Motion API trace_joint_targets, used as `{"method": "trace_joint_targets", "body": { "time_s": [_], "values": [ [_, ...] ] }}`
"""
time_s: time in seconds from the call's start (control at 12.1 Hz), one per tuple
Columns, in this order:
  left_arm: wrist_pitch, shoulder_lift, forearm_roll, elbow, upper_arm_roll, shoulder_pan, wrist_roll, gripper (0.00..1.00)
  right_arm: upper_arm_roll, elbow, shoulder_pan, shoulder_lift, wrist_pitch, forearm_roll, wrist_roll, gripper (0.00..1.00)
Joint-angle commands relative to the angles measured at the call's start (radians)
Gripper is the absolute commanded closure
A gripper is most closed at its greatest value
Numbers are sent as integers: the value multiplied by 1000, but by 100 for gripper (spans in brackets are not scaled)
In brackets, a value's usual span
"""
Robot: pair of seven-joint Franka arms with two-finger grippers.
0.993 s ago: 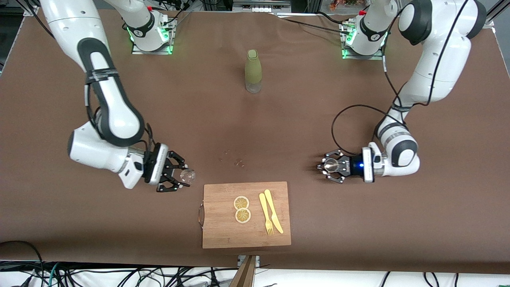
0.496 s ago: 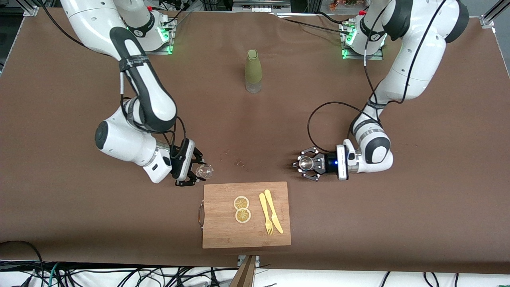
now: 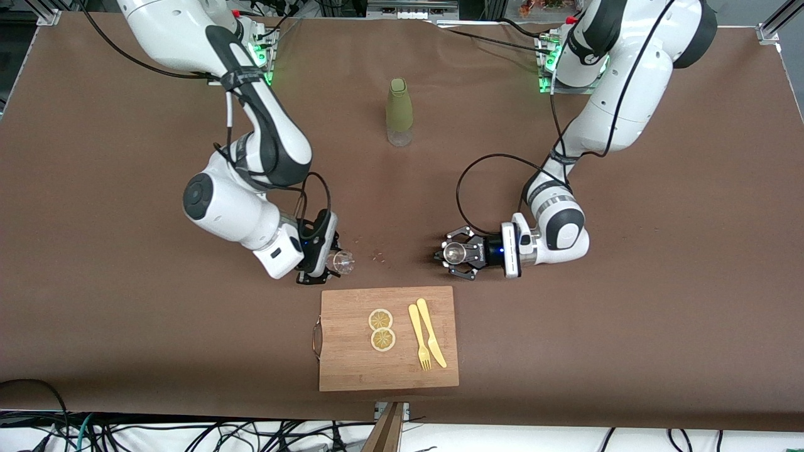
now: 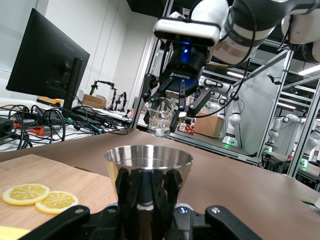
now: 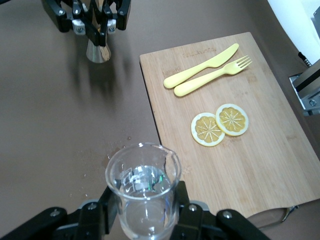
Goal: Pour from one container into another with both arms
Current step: 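Lift the beaker and jigger toward the table center with both grippers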
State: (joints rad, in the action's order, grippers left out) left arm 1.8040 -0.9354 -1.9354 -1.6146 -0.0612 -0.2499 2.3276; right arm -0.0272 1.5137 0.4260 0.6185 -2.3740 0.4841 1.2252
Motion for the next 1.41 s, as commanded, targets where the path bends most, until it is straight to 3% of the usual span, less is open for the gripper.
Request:
{"method": "trace_joint_targets", "body": {
  "time_s": [0.0, 0.33, 0.66, 0.99, 1.32],
  "values": [
    [24, 23, -84, -22, 33, -61, 33, 100, -13, -15, 25, -13, -1, -114, -126, 77],
    [52, 18, -200, -19, 119, -186, 67, 100, -13, -24, 66, -16, -1, -199, -232, 77],
    [77, 13, -307, -19, 144, -275, 75, 100, -13, -46, 95, -14, -1, -318, -369, 77],
    [89, -2, -358, 1, 161, -324, 75, 100, -14, -46, 120, -14, 1, -374, -421, 77],
    [98, -23, -421, 19, 205, -382, 75, 100, -14, -44, 152, -11, 2, -501, -530, 77]
  ]
}}
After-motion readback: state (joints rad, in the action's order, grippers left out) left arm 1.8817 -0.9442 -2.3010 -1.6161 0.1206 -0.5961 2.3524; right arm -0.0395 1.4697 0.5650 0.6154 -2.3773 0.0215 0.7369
